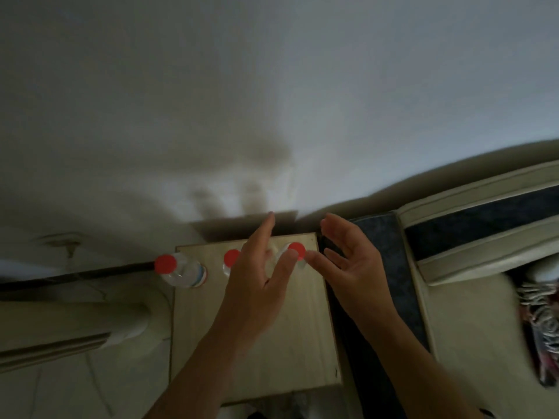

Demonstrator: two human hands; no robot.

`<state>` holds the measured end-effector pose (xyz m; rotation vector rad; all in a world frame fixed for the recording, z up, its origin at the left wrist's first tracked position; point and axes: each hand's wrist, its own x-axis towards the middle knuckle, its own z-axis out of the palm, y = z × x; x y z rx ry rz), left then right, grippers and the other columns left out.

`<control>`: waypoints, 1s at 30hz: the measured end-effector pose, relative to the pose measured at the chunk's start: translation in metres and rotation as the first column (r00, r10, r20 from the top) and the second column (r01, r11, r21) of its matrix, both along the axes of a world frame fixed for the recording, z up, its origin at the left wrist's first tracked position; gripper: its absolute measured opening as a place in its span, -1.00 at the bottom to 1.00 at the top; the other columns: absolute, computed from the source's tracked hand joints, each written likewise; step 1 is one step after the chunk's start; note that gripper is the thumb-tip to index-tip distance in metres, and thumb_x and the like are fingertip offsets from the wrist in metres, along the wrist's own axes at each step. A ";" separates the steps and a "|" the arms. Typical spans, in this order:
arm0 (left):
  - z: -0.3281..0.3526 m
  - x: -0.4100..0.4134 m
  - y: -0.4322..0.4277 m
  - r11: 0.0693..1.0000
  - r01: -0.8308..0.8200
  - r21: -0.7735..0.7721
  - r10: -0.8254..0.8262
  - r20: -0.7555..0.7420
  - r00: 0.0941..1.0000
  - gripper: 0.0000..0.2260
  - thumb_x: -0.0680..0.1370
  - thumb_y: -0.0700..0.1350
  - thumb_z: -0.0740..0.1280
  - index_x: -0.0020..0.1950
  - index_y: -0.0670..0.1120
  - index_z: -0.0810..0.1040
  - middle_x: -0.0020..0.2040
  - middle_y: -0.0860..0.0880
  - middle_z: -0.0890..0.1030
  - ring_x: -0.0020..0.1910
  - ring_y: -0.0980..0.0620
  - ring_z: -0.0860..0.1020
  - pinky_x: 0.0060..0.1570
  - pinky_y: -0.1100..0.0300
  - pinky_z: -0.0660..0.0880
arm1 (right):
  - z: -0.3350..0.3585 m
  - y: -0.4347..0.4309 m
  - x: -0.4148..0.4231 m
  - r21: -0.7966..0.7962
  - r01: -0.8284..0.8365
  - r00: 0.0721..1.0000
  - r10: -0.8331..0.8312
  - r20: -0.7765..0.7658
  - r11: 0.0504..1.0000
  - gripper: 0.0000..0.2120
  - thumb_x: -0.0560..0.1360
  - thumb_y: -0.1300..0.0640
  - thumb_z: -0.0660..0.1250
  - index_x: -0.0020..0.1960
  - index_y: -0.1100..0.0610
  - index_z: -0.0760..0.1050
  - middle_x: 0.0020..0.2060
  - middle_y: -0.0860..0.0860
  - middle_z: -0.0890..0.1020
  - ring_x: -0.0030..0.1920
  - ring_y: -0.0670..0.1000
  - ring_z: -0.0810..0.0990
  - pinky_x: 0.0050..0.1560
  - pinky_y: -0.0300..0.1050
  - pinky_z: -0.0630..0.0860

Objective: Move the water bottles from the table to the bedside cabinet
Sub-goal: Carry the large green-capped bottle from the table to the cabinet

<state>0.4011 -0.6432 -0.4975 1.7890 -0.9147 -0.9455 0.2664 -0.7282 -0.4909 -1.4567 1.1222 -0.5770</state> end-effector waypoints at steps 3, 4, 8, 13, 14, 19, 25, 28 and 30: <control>0.048 0.003 0.002 0.998 -0.036 -0.058 0.037 0.010 0.999 -0.36 0.53 0.27 0.23 0.58 0.16 0.17 0.54 0.15 0.31 0.46 0.05 0.40 0.38 0.02 0.44 | 0.045 0.001 -0.003 -0.028 0.012 0.999 -0.011 0.043 1.000 -0.35 0.44 0.04 0.46 0.48 0.04 0.37 0.40 -0.05 0.53 0.41 -0.13 0.49 0.46 0.02 0.45; 0.065 0.004 0.004 0.996 -0.043 -0.077 0.045 0.030 0.999 -0.38 0.54 0.23 0.22 0.58 0.13 0.18 0.54 0.14 0.32 0.46 0.11 0.38 0.39 0.05 0.43 | 0.059 0.001 -0.004 -0.044 0.015 0.998 -0.013 0.056 0.999 -0.40 0.47 0.09 0.45 0.47 0.04 0.37 0.40 -0.05 0.53 0.39 -0.13 0.50 0.45 -0.01 0.46; 0.126 0.001 0.014 0.992 -0.022 -0.123 0.045 0.185 0.982 -0.41 0.56 0.24 0.18 0.57 0.15 0.18 0.54 0.16 0.30 0.46 0.18 0.35 0.39 0.03 0.43 | 0.114 0.012 -0.013 -0.067 0.028 0.990 -0.018 0.142 0.997 -0.49 0.48 0.03 0.40 0.41 -0.05 0.39 0.36 -0.09 0.55 0.36 -0.15 0.53 0.39 -0.14 0.51; 0.190 -0.016 0.030 0.984 -0.001 -0.178 0.033 0.177 0.984 -0.49 0.60 0.20 0.18 0.55 0.18 0.22 0.52 0.16 0.33 0.42 0.16 0.39 0.32 -0.02 0.49 | 0.171 0.034 -0.031 -0.080 0.104 0.973 -0.085 0.213 0.991 -0.40 0.41 -0.08 0.37 0.43 0.02 0.42 0.33 -0.06 0.58 0.35 -0.11 0.56 0.35 -0.13 0.54; 0.201 -0.018 0.033 0.983 0.004 -0.186 0.030 0.178 0.984 -0.50 0.62 0.17 0.19 0.55 0.14 0.24 0.51 0.13 0.35 0.39 0.20 0.38 0.33 0.07 0.47 | 0.183 0.039 -0.035 -0.085 0.126 0.970 -0.105 0.221 0.988 -0.40 0.42 -0.09 0.37 0.43 0.02 0.43 0.32 -0.06 0.58 0.34 -0.11 0.56 0.34 -0.13 0.55; 0.238 -0.022 0.046 0.968 0.099 -0.230 -0.064 0.153 0.986 -0.55 0.64 0.11 0.21 0.52 0.11 0.31 0.47 0.14 0.40 0.26 0.32 0.44 0.12 0.46 0.39 | 0.234 0.068 -0.051 -0.132 0.227 0.954 -0.193 0.229 0.965 -0.42 0.45 -0.07 0.34 0.44 0.05 0.42 0.32 -0.03 0.59 0.32 -0.11 0.58 0.29 -0.19 0.56; 0.263 -0.022 0.047 0.904 0.260 -0.338 -0.230 0.126 0.965 -0.61 0.64 0.08 0.22 0.47 0.07 0.38 0.40 0.23 0.45 0.27 0.41 0.42 0.06 0.56 0.41 | 0.263 0.107 -0.072 -0.157 0.415 0.888 -0.362 0.284 0.896 -0.46 0.48 -0.01 0.35 0.42 0.14 0.44 0.24 0.02 0.63 0.24 -0.11 0.63 0.22 -0.21 0.59; 0.276 -0.032 0.046 0.879 0.317 -0.356 -0.294 0.118 0.948 -0.63 0.64 0.06 0.23 0.44 0.06 0.41 0.39 0.20 0.48 0.30 0.32 0.45 0.08 0.46 0.47 | 0.273 0.128 -0.086 -0.195 0.486 0.861 -0.428 0.274 0.852 -0.52 0.52 -0.03 0.42 0.39 0.11 0.47 0.18 0.00 0.65 0.22 -0.08 0.64 0.20 -0.15 0.61; 0.287 -0.047 0.047 0.850 0.372 -0.373 -0.349 0.130 0.928 -0.62 0.62 0.07 0.23 0.43 0.04 0.43 0.37 0.18 0.50 0.29 0.30 0.46 0.05 0.50 0.48 | 0.283 0.143 -0.102 -0.213 0.546 0.828 -0.484 0.283 0.810 -0.48 0.46 -0.08 0.42 0.36 0.08 0.49 0.19 0.01 0.65 0.24 -0.04 0.64 0.24 -0.10 0.61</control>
